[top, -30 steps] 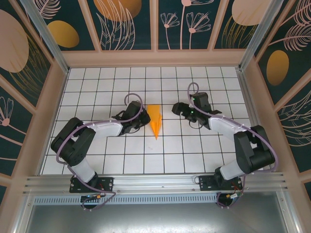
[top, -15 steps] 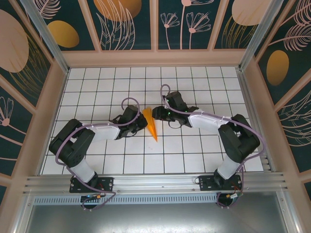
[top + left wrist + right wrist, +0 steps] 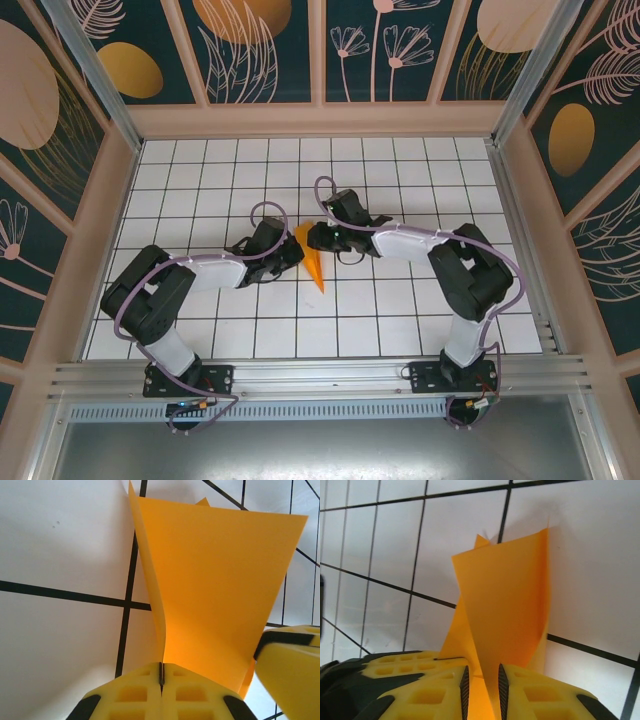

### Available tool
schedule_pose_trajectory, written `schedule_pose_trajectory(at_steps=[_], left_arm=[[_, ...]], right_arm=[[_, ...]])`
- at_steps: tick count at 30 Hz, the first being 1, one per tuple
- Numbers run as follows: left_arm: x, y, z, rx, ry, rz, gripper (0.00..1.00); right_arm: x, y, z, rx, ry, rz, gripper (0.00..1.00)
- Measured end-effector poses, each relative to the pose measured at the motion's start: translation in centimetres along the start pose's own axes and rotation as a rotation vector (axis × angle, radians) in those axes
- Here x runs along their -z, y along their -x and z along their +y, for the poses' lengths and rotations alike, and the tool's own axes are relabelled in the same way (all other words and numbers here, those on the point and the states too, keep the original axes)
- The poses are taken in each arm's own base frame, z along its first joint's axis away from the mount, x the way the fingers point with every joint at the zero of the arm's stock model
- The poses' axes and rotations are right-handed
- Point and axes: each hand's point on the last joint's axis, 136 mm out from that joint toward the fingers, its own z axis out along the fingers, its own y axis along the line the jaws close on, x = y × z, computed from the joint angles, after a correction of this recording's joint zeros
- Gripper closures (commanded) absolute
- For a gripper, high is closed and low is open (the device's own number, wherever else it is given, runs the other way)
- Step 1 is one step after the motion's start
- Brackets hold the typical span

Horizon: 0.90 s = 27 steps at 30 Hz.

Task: Fold a paper plane with a square sheet of paper (pick it up from the middle)
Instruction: Move a paper plane to the center of the table.

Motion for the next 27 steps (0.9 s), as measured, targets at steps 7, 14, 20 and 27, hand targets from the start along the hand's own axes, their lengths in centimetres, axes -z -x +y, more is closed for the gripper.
schedule_pose_trajectory(at_steps=[7, 14, 20, 27], left_arm=[[0.0, 0.0, 0.3, 0.004, 0.006, 0.001, 1.0], [0.0, 0.0, 1.3, 0.016, 0.025, 0.0, 1.0], [0.0, 0.1, 1.7, 0.021, 0.032, 0.0, 1.0], [-0.3, -0.1, 2.6, 0.029, 0.053, 0.008, 1.0]], right_arm=[[-0.3, -0.5, -1.6, -0.004, -0.072, 0.013, 0.61], [-0.2, -0.5, -2.1, 0.004, -0.095, 0.01, 0.49], [-0.2, -0.5, -2.1, -0.007, -0.058, 0.015, 0.4], [-0.3, -1.6, -3.5, -0.069, 0.002, 0.049, 0.37]])
